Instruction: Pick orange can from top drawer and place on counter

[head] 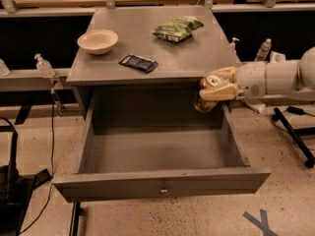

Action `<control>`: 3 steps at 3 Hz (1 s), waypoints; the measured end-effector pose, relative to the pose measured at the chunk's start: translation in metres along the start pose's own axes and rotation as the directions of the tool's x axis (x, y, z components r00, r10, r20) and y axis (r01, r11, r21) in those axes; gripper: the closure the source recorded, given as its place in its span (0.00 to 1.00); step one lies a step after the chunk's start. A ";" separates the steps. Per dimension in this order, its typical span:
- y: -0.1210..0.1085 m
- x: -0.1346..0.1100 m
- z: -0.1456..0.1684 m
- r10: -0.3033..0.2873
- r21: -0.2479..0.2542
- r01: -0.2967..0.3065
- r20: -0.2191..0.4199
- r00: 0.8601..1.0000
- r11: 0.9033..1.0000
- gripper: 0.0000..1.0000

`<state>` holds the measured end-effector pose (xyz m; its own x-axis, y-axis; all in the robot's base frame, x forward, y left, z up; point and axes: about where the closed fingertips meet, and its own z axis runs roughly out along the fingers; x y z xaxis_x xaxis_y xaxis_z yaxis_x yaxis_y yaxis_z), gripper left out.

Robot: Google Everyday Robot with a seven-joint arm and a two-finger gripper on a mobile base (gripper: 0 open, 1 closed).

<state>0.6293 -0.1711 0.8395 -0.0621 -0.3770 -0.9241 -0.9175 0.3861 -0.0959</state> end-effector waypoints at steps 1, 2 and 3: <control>-0.031 -0.041 0.000 -0.027 -0.062 0.026 -0.011 1.000 0.998 1.00; -0.047 -0.062 0.013 -0.020 -0.126 0.016 -0.032 0.999 0.992 1.00; -0.079 -0.089 0.019 0.007 -0.088 -0.011 -0.051 0.999 0.996 1.00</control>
Offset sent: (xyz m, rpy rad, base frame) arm 0.1072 -0.0098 0.1510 -0.0312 -0.0515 0.1065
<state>0.7143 -0.1521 0.9226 -0.0883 -0.4164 -0.9049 -0.9476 0.3151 -0.0525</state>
